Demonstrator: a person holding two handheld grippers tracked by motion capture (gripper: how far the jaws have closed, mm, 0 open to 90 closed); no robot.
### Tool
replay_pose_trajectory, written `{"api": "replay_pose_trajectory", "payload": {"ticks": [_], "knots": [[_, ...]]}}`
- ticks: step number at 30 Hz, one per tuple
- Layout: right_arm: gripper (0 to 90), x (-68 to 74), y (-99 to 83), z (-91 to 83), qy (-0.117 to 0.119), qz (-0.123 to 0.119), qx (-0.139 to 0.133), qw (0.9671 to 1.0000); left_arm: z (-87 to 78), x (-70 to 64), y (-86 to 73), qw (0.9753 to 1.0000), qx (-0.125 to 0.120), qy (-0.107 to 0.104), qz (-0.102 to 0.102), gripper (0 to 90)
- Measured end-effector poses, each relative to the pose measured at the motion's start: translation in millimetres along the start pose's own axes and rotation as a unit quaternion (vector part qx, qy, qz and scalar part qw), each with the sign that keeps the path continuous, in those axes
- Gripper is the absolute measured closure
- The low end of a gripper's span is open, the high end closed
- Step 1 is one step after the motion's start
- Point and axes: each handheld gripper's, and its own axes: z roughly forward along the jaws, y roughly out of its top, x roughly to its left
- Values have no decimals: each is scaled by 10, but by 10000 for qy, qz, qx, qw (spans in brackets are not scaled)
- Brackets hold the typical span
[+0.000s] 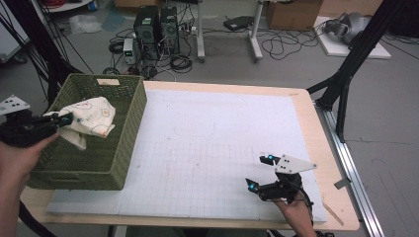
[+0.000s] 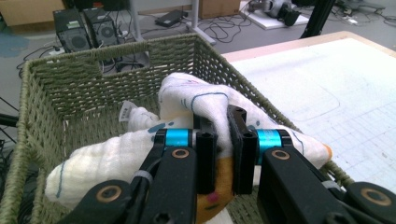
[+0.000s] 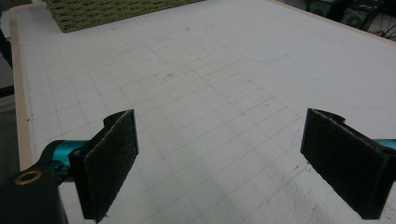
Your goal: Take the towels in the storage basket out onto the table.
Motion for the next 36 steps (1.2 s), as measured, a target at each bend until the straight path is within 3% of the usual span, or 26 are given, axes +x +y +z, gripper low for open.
{"api": "replay_pose_trajectory", "payload": {"ticks": [18,36], "knots": [[104,-7,1,-7,-1,6,-19,10000,27,-250,257,9985,-431,-268,187,828],[104,-22,2,-23,-30,16,-45,10000,210,-657,489,9945,-546,-743,504,828]]}}
